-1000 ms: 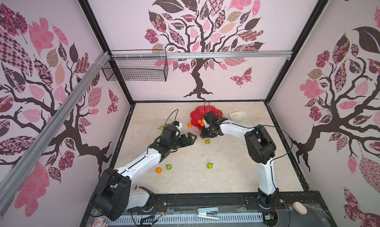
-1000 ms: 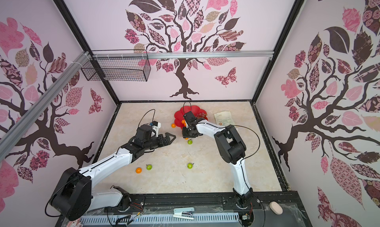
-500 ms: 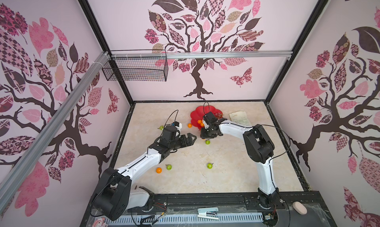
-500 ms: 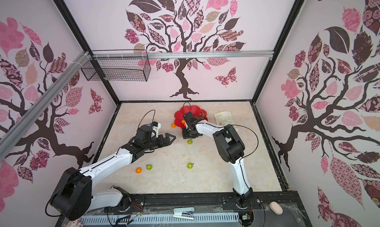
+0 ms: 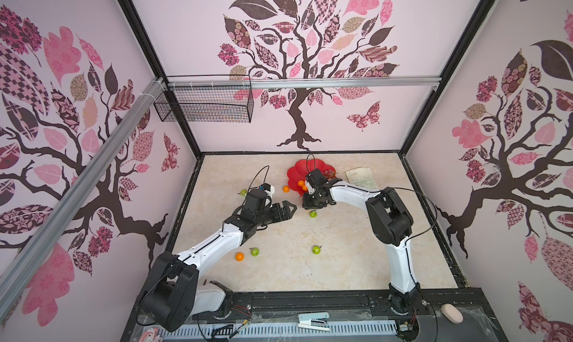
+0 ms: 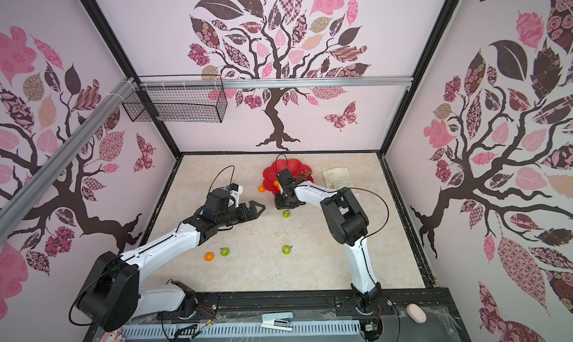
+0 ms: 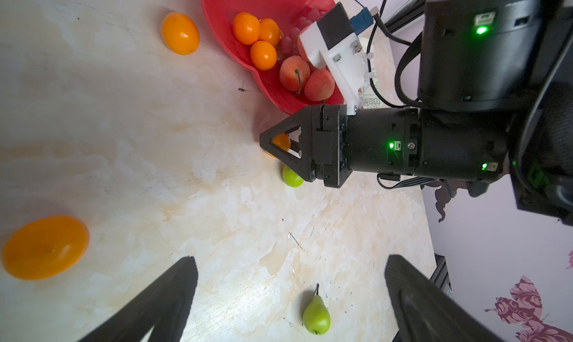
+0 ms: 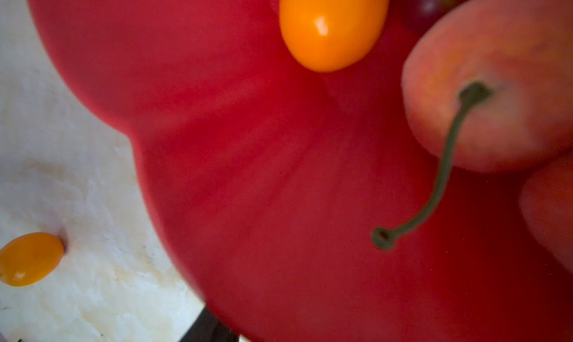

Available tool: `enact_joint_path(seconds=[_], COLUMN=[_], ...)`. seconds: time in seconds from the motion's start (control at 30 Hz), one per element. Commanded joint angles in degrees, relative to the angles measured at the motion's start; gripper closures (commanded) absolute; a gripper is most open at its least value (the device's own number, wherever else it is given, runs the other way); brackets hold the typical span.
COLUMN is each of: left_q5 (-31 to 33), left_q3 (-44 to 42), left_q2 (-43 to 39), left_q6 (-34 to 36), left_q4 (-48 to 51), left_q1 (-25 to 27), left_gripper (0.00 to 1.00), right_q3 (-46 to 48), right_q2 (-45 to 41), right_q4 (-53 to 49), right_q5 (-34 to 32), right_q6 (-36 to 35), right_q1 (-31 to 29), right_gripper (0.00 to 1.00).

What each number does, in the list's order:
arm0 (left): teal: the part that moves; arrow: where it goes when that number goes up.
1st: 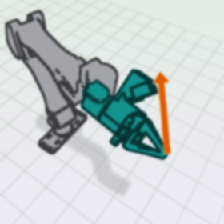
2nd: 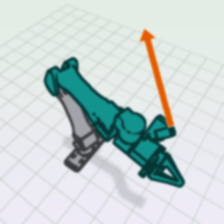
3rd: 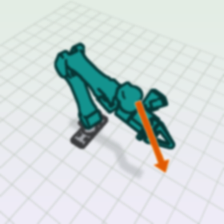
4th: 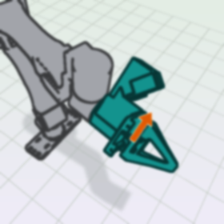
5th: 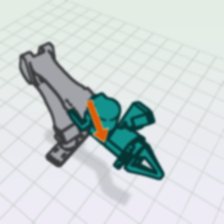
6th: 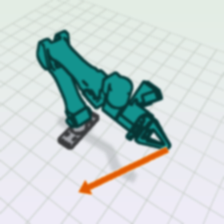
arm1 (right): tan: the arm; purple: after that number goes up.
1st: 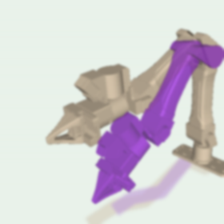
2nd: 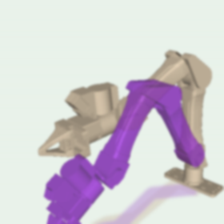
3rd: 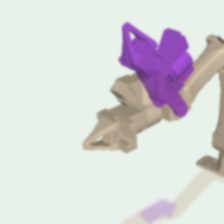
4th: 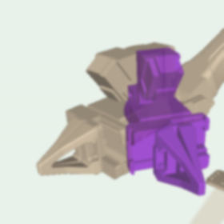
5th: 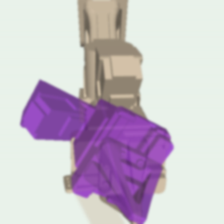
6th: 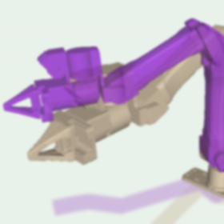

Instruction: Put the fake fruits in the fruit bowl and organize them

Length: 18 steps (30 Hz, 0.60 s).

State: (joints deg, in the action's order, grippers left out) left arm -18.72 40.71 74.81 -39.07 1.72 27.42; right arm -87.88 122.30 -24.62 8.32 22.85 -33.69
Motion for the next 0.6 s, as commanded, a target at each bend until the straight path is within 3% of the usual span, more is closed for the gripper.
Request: enact_joint_path(seconds=[0.0, 0.57], left_q5=[-0.8, -1.6], left_q3=[-1.3, 1.6], left_q2=[0.0, -1.8], left_q6=[0.4, 0.7], left_q4=[-1.6, 0.4], left_q1=[0.2, 0.3], left_gripper=[0.01, 0.02], right_q3=[-1.6, 3.8], right_q2=[1.1, -11.1], right_q4=[-1.9, -2.9], right_q5=[-1.0, -1.2], right_q6=[-0.7, -0.8], right_q1=[-0.3, -0.3], right_gripper=[0.62, 0.64])
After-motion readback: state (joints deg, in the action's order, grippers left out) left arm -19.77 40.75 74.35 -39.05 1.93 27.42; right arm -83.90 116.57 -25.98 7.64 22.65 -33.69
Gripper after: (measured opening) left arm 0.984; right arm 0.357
